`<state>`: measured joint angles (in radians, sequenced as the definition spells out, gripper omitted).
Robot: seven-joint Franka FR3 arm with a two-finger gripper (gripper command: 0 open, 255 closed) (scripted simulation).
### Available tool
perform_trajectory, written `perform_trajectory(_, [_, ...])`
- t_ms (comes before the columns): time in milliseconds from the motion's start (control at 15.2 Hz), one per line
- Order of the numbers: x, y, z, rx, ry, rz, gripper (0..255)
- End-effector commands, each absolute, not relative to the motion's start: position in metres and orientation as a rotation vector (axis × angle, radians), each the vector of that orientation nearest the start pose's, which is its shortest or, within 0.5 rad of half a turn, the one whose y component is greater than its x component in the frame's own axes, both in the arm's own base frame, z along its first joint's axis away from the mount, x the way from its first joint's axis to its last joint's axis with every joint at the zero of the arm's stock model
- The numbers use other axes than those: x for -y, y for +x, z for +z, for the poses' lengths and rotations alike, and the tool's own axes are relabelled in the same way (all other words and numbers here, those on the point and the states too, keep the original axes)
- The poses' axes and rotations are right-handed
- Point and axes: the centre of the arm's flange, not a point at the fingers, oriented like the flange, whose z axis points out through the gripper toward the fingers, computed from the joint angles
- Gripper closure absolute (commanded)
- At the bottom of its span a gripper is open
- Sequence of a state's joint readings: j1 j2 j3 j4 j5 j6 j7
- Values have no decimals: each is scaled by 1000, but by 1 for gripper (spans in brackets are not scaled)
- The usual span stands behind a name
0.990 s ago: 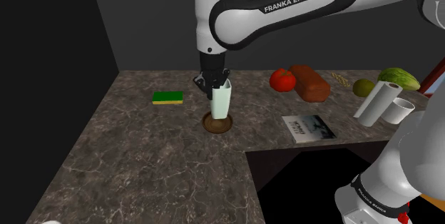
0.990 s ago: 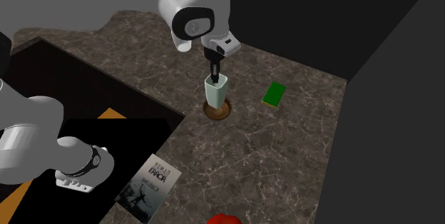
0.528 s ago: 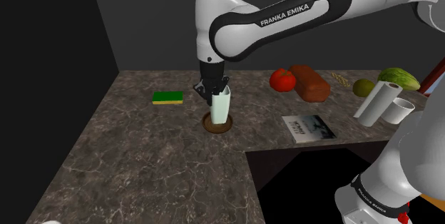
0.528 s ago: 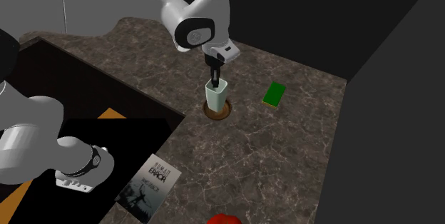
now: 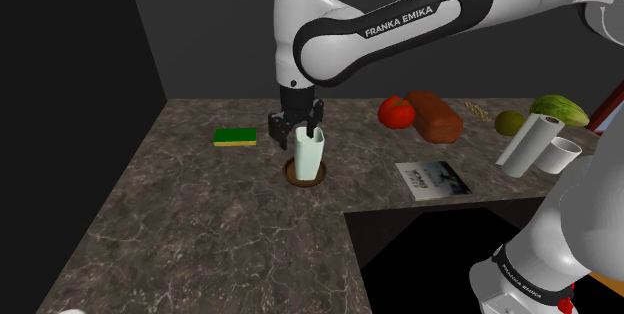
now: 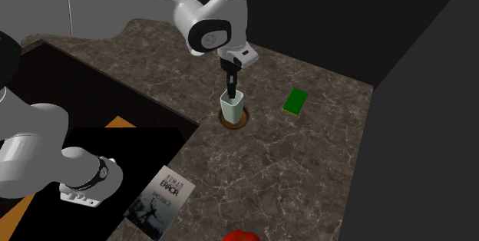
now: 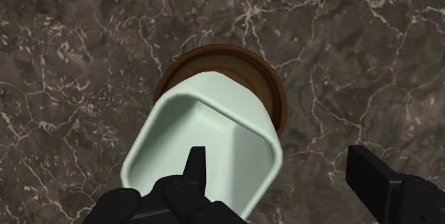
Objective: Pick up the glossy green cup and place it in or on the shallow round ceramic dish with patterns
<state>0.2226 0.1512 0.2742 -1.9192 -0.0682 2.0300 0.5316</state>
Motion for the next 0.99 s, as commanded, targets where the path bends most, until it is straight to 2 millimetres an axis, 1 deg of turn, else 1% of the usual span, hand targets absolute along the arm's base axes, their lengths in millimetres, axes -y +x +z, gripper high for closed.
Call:
perform_trajectory(0, [-273, 522, 414, -9, -3175, 32, 0])
perform_trajectory(132, [-273, 522, 414, -9, -3175, 32, 0])
perform_trajectory(330, [-274, 523, 454, -9, -3175, 32, 0])
perform_trajectory(396, [-275, 523, 464, -9, -3175, 32, 0])
perform_trajectory(924, [-275, 523, 464, -9, -3175, 32, 0])
